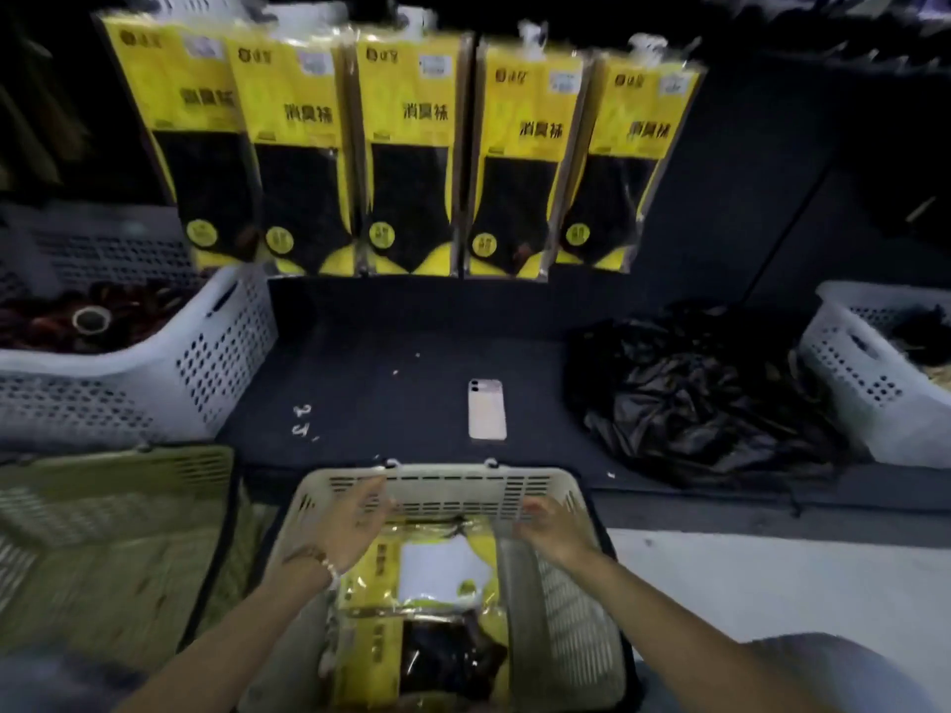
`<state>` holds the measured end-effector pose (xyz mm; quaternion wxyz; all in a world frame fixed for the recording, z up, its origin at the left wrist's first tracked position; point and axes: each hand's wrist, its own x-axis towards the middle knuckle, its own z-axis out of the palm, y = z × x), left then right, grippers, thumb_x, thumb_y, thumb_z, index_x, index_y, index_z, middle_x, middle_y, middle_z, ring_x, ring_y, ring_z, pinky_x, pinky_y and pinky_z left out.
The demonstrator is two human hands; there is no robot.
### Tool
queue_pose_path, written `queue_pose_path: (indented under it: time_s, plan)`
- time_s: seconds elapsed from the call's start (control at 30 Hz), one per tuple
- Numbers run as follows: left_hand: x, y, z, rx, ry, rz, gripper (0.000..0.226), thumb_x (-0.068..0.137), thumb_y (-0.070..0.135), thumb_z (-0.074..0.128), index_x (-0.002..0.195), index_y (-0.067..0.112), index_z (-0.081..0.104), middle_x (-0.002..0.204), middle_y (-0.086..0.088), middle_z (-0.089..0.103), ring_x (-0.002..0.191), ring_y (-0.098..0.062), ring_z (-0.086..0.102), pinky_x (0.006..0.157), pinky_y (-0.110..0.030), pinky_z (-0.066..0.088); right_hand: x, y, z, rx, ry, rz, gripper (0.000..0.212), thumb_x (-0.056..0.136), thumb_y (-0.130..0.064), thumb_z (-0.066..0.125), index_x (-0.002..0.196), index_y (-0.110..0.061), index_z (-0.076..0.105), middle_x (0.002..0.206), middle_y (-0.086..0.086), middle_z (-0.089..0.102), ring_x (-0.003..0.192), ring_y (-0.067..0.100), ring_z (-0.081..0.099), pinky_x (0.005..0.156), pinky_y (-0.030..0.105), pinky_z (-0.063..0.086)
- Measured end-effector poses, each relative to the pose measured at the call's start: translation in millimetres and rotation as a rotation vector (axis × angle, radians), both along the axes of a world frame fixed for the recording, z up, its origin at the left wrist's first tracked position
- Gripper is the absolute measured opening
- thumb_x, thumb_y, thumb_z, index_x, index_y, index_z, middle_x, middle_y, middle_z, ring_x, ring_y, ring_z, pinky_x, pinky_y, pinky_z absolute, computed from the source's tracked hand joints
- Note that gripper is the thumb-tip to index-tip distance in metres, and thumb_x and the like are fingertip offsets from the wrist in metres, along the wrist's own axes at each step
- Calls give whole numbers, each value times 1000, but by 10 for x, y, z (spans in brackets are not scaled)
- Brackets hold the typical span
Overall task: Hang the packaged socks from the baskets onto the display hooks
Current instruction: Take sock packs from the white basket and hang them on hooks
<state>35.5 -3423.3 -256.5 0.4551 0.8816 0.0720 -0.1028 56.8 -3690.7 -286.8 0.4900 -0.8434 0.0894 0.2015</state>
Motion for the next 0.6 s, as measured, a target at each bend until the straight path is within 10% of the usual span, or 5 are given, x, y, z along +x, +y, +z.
queue_pose_path:
  time_s: [0.17, 0.43, 0.6]
  plan:
    - [-437, 251, -708, 9, 294, 122, 34, 94, 18, 52, 122, -1, 55, 124, -17, 58, 116, -31, 53, 98, -37, 40, -463, 47, -716, -31, 310, -85, 9, 89, -10, 64, 97, -6, 60, 92, 7, 60, 84, 15, 55, 49, 7, 34]
    - [-612, 381, -1205, 30, 552, 130, 51, 90, 38, 55, 131, 9, 47, 117, -7, 57, 102, -21, 55, 76, -26, 44, -732, 254, -1056, 53, 600, -90, 58, 91, -25, 64, 139, -3, 40, 140, 13, 48, 128, 28, 47, 99, 31, 40]
    - [-761, 390, -1422, -11, 645, 86, 62, 89, 40, 57, 139, 9, 37, 141, -12, 44, 126, -28, 45, 105, -39, 37, -766, 297, -1206, -13, 619, -59, 66, 91, -26, 63, 145, -4, 32, 150, 11, 37, 135, 27, 39, 103, 30, 36]
